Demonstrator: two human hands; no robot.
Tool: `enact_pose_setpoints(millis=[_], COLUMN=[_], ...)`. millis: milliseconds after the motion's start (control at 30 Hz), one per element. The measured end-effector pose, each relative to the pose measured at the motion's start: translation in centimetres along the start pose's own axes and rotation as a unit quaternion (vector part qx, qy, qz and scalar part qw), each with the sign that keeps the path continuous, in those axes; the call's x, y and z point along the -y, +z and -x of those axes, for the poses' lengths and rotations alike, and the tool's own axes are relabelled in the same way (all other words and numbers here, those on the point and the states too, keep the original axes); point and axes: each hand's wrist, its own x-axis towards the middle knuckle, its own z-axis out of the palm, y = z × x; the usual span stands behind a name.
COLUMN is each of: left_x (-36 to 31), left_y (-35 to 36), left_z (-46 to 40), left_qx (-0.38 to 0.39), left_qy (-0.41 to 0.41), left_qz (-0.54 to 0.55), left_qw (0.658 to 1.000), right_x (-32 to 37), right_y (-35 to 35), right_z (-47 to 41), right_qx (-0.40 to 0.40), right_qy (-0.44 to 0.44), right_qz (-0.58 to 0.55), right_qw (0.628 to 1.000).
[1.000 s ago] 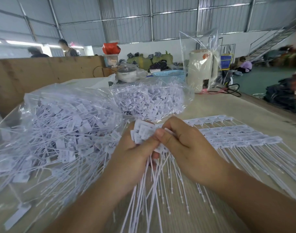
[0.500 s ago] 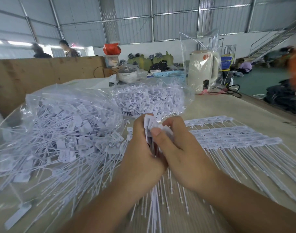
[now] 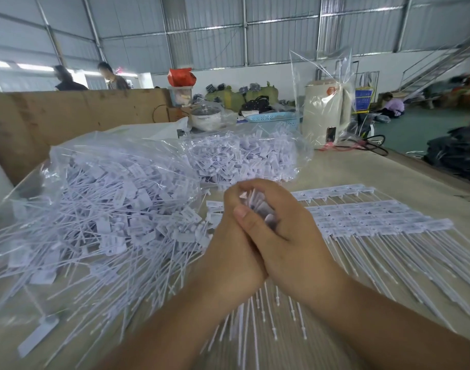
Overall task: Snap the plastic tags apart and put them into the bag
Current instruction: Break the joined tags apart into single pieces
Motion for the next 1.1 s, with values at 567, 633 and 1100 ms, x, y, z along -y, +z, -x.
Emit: enact_pose_setpoints(millis=[567, 633, 1100], left_x=[1.0, 0.7, -0.4], left_y=[-0.8, -1.0, -2.1], left_z=[0.0, 0.1, 0.3], left_qx=[0.151, 0.141, 0.136], left_qy=[-0.026, -0.044, -0.083], left_qz=[0.104, 0.086, -0.054], left_qw=[0.983, 0.985, 0.986], right_x=[0.1, -0.1, -0.6], right_y=[-0.8, -0.6, -1.9], right_z=[-0.5, -0.5, -1.2], right_qx=[-0.056, -0.079, -0.048], right_qy=[-0.046, -0.054, 0.019], right_qz=[-0.020, -0.004, -0.105], right_qw=[0.997, 0.995, 0.993])
